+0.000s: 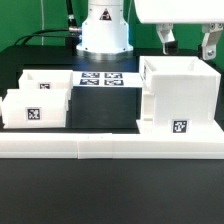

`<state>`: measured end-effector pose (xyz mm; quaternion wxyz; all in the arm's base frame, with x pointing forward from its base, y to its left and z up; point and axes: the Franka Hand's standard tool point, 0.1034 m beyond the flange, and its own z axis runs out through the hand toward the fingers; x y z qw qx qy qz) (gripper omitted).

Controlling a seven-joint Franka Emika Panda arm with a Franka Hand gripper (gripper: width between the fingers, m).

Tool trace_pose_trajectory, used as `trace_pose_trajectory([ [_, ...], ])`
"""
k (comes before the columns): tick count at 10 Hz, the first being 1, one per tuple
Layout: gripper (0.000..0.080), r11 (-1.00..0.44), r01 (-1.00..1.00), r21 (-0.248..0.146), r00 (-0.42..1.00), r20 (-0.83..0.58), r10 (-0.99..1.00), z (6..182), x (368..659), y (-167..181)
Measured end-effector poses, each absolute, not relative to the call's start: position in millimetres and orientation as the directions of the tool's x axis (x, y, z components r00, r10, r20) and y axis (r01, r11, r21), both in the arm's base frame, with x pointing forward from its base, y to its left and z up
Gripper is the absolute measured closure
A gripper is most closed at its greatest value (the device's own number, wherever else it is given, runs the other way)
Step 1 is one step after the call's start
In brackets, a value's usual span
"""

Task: Assemble drawer

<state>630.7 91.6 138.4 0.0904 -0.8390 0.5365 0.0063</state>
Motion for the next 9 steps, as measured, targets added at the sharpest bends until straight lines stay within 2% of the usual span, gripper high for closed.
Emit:
trace_pose_trajectory([
  [2,0.0151,-0.585,-0.797,-0.154,0.599,-0.076,-0.797,137.6,628,89],
  [3,0.0151,-0.744,-0.657,-0.122,0.753,-0.067,-0.655,134.9,617,80],
  [4,0.0151,-0.818,-0.564,-0.116,0.826,-0.054,-0.562,133.7,613,67],
  [6,0.0151,-0.897,-0.428,-0.113,0.903,-0.033,-0.427,132.2,609,50],
  [9,0.0151,-0.971,-0.210,-0.118,0.978,-0.007,-0.210,131.5,609,50],
])
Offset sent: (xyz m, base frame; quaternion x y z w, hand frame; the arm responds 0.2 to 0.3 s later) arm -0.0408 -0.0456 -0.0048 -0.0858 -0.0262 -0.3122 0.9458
